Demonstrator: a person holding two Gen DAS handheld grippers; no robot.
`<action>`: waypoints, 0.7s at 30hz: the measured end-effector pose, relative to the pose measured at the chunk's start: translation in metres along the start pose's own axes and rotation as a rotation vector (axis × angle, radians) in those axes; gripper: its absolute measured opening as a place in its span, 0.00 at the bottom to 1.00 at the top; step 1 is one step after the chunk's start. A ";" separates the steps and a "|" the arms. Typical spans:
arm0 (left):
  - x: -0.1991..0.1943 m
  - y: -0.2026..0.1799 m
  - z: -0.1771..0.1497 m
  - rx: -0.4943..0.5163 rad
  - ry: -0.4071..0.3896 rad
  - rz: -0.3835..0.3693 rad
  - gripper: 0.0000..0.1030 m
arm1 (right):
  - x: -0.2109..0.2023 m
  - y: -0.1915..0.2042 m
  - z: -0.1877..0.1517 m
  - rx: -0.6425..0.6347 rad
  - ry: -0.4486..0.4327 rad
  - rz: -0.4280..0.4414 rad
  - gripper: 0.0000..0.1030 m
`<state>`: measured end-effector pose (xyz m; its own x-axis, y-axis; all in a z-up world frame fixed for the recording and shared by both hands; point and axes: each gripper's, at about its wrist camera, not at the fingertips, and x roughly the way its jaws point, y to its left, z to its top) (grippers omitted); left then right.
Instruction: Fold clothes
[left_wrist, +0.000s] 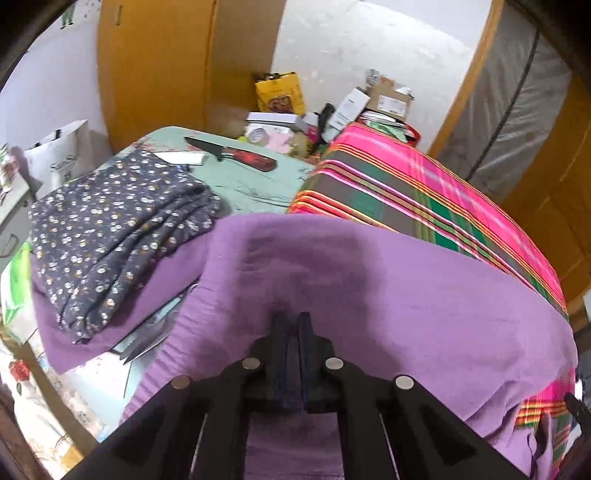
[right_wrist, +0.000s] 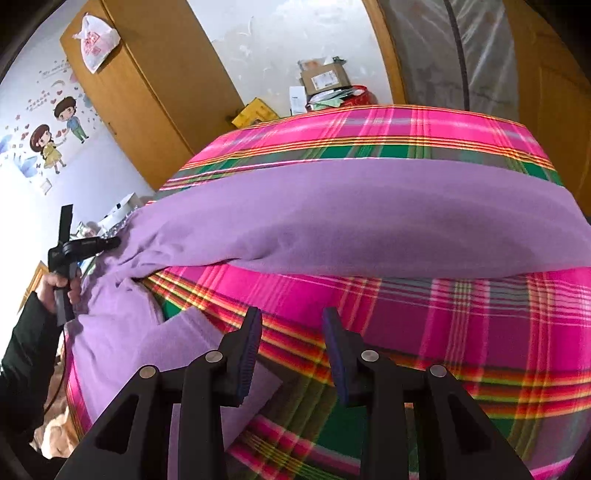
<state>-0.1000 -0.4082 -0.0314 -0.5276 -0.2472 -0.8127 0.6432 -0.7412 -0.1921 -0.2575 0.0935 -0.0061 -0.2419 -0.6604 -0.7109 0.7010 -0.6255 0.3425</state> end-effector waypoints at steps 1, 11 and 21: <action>-0.005 -0.003 -0.004 0.004 -0.003 -0.015 0.05 | -0.001 0.003 -0.001 -0.001 -0.003 0.006 0.34; -0.059 -0.063 -0.074 0.174 -0.021 -0.176 0.06 | -0.020 0.044 -0.044 -0.031 0.016 0.061 0.34; -0.089 -0.122 -0.143 0.261 0.009 -0.254 0.06 | -0.026 0.047 -0.078 0.069 0.026 0.059 0.34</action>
<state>-0.0519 -0.2068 -0.0147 -0.6463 -0.0302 -0.7625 0.3282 -0.9130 -0.2421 -0.1661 0.1138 -0.0189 -0.1836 -0.6866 -0.7035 0.6651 -0.6137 0.4254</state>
